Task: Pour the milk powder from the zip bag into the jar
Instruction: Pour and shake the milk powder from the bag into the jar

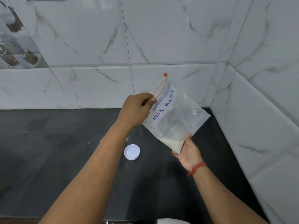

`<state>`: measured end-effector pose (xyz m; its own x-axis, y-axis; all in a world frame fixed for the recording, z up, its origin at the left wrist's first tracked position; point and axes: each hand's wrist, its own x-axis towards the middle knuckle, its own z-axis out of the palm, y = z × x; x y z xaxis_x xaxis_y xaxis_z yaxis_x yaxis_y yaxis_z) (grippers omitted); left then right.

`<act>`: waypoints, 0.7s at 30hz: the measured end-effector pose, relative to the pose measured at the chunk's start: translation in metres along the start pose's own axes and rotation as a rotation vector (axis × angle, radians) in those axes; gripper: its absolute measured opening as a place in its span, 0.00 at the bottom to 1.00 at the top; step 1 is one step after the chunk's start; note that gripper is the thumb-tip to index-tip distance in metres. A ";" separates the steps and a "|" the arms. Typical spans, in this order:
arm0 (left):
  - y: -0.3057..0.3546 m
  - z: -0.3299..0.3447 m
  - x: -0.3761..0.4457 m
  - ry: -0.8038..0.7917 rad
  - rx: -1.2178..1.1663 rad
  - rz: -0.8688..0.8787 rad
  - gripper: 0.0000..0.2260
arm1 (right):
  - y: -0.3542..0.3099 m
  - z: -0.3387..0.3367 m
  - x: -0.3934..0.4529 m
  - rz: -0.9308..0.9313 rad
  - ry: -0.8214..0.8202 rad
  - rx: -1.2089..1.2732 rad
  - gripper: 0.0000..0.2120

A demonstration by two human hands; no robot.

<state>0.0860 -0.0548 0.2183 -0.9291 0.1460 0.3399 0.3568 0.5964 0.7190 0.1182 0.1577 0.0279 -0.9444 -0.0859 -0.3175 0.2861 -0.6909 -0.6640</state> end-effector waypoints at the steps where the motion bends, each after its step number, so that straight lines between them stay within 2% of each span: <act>1: 0.003 0.000 0.002 0.005 -0.007 0.001 0.10 | 0.000 0.000 -0.001 -0.003 0.005 -0.007 0.26; 4: 0.011 -0.005 0.007 -0.025 -0.115 -0.041 0.14 | -0.003 0.003 -0.002 -0.012 0.028 0.000 0.28; 6: 0.014 -0.013 0.005 -0.136 -0.293 -0.092 0.17 | -0.005 0.004 -0.001 -0.032 0.056 0.020 0.28; 9: 0.010 -0.019 -0.001 -0.331 -0.582 -0.049 0.17 | -0.009 0.002 0.000 -0.066 0.093 0.033 0.27; 11: 0.010 -0.019 -0.005 -0.392 -0.660 -0.022 0.23 | -0.009 0.000 0.000 -0.073 0.121 0.042 0.27; 14: 0.010 -0.014 -0.011 -0.372 -0.620 0.007 0.27 | -0.008 -0.003 -0.001 -0.075 0.148 0.053 0.26; 21: 0.011 -0.009 -0.017 -0.293 -0.329 0.090 0.14 | -0.012 0.000 -0.004 -0.109 0.121 0.037 0.23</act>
<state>0.1064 -0.0577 0.2263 -0.8646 0.4311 0.2580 0.4053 0.2949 0.8653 0.1183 0.1668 0.0372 -0.9424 0.0766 -0.3256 0.1745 -0.7178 -0.6740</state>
